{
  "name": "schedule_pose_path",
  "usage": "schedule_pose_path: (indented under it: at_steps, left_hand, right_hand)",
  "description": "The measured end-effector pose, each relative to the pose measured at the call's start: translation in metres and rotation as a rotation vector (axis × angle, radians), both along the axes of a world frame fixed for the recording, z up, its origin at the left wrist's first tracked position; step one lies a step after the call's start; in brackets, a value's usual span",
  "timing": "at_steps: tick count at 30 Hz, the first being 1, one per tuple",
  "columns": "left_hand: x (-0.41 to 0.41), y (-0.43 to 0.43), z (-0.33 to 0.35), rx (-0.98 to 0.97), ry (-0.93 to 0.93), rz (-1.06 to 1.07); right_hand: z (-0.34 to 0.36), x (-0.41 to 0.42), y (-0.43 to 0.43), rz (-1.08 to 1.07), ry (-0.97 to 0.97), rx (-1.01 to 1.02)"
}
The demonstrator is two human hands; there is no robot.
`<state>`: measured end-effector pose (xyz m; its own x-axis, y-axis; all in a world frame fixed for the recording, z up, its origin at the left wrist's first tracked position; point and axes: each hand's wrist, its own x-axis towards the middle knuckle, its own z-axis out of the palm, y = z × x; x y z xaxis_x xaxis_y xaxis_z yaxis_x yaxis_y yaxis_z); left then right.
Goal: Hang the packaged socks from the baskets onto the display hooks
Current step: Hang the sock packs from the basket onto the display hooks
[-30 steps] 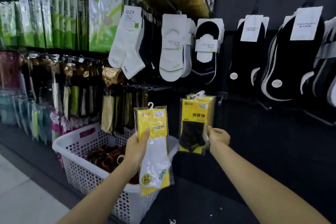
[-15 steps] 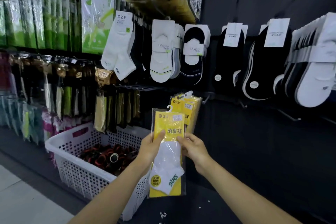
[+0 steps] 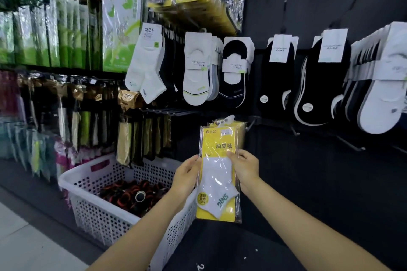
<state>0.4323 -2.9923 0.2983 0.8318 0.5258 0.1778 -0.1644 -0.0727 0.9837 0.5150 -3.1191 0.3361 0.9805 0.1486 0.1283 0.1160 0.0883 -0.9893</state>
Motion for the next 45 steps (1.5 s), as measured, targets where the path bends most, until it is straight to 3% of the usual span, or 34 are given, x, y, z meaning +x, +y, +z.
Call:
schedule_pose_path:
  at_steps: [9, 18, 25, 28, 33, 37, 45]
  left_hand:
    - [0.002, 0.000, -0.041, 0.005, 0.086, -0.009]
    - [-0.053, -0.038, -0.133, 0.018, 0.248, -0.054]
    - [-0.130, -0.091, -0.235, 0.067, 0.479, -0.115]
    - [-0.164, -0.103, -0.279, 0.189, 0.603, -0.140]
    - [-0.208, -0.106, -0.323, 0.231, 0.830, -0.144]
    - [-0.219, -0.107, -0.329, 0.095, 0.891, -0.114]
    - [-0.203, -0.112, -0.332, 0.071, 0.888, -0.133]
  right_hand:
    - [-0.048, 0.017, 0.003, 0.049, 0.159, -0.031]
    - [-0.166, -0.018, -0.082, 0.170, 0.333, -0.243]
    - [-0.279, -0.095, -0.154, 0.195, 0.475, -0.523]
    - [-0.325, -0.126, -0.189, 0.166, 0.507, -0.676]
    - [-0.368, -0.151, -0.237, 0.051, 0.674, -0.826]
    - [-0.376, -0.144, -0.244, 0.026, 0.792, -0.754]
    - [-0.394, -0.127, -0.233, -0.005, 0.948, -0.598]
